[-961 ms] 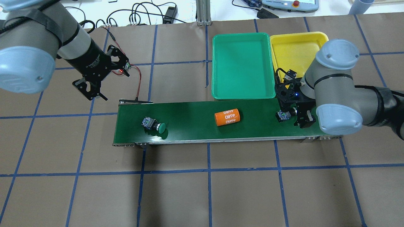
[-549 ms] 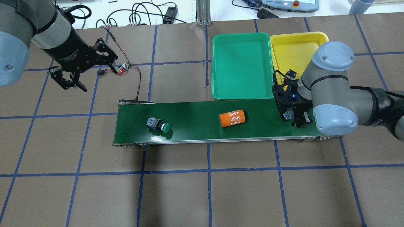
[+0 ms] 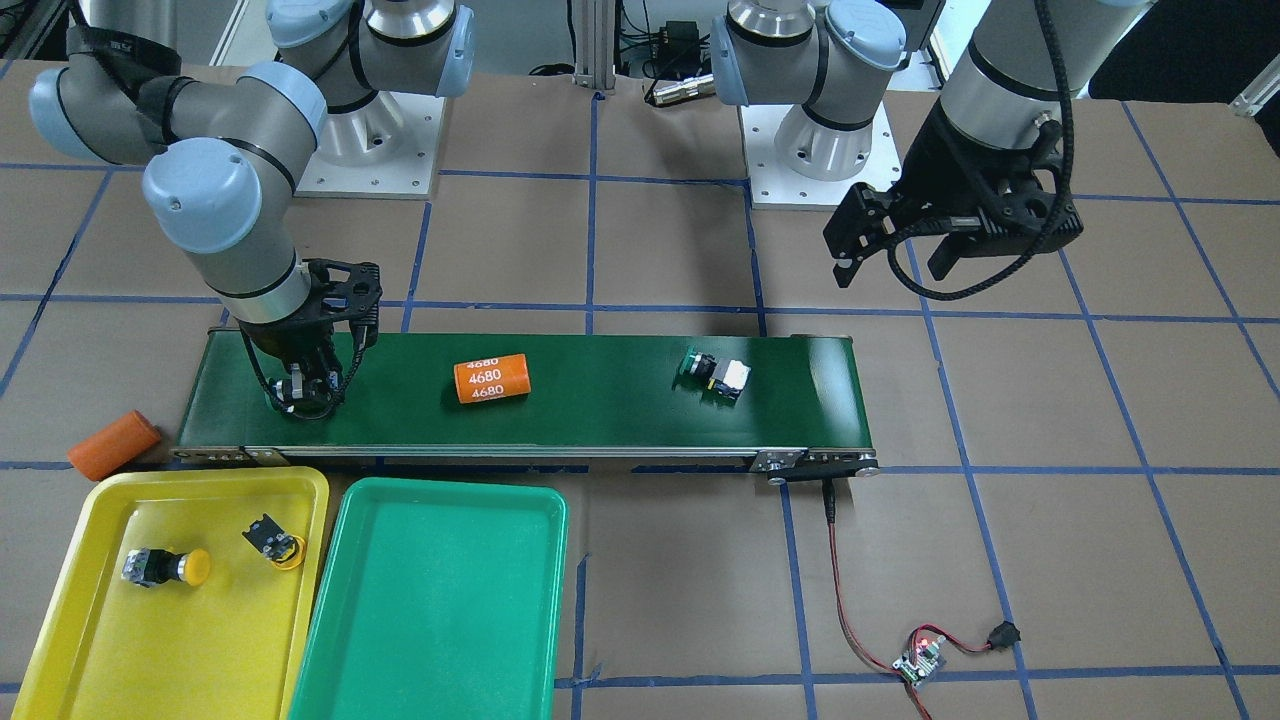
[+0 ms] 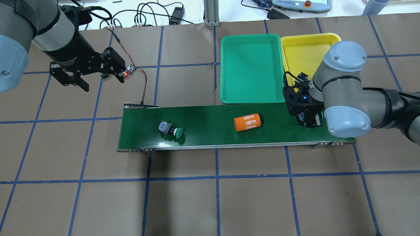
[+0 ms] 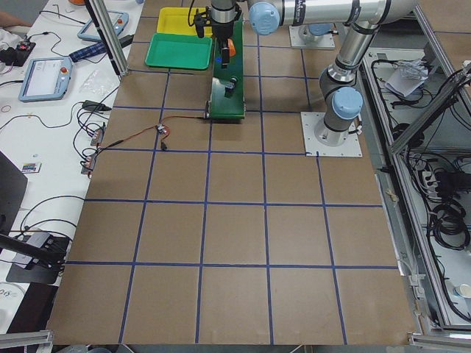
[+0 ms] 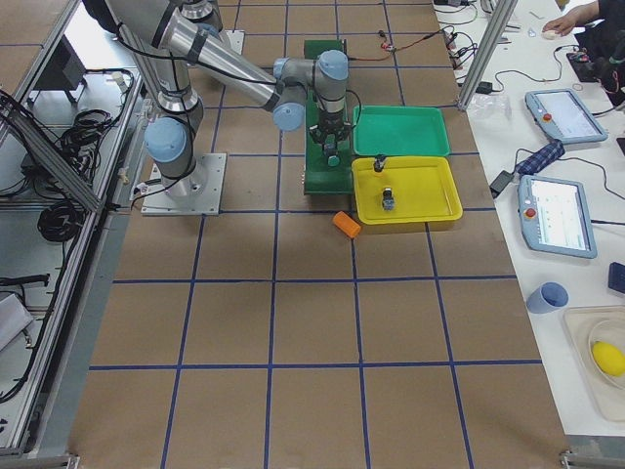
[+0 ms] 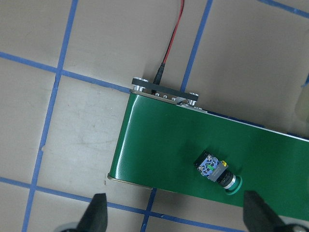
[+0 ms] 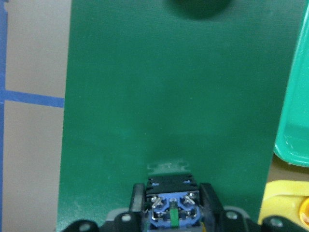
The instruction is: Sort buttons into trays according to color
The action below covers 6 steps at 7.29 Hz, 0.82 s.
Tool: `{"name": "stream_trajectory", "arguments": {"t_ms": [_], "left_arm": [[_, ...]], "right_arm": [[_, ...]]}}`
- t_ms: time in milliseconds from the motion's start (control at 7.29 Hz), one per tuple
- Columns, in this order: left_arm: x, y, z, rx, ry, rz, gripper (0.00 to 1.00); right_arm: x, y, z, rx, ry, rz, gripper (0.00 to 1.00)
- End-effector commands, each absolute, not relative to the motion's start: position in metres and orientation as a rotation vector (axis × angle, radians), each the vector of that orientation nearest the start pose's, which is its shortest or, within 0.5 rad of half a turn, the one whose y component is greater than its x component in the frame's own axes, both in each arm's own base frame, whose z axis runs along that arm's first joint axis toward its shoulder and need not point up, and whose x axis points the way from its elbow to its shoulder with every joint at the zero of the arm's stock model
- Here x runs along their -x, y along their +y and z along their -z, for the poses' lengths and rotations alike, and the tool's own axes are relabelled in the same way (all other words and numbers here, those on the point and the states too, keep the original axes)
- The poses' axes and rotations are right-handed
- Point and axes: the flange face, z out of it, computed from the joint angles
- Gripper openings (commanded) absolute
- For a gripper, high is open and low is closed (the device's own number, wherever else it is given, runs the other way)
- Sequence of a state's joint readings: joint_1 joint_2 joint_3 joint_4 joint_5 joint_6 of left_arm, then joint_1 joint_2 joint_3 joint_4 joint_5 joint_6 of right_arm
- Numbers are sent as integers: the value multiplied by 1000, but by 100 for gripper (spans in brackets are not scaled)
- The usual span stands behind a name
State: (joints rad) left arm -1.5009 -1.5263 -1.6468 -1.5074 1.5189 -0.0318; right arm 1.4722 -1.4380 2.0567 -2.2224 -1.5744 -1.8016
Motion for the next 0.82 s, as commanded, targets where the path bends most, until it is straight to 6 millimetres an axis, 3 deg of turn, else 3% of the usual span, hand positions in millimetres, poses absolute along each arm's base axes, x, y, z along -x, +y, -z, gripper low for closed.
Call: {"name": "stream_trajectory", "arguments": {"t_ms": [0, 137, 412, 549, 686], "left_arm": [[112, -486, -487, -8, 3179, 30, 100], [106, -494, -496, -44, 3168, 45, 100], [110, -492, -512, 16, 3166, 46, 100], [109, -497, -514, 88, 3168, 50, 100], [109, -499, -514, 89, 3168, 47, 100]], "right_arm": [[-83, -528, -297, 2384, 2186, 129, 3], [-88, -565, -290, 2393, 2171, 146, 5], [-178, -624, -296, 2469, 2132, 227, 6], [-202, -633, -286, 2485, 2103, 229, 6], [-212, -635, -269, 2409, 2147, 234, 9]]}}
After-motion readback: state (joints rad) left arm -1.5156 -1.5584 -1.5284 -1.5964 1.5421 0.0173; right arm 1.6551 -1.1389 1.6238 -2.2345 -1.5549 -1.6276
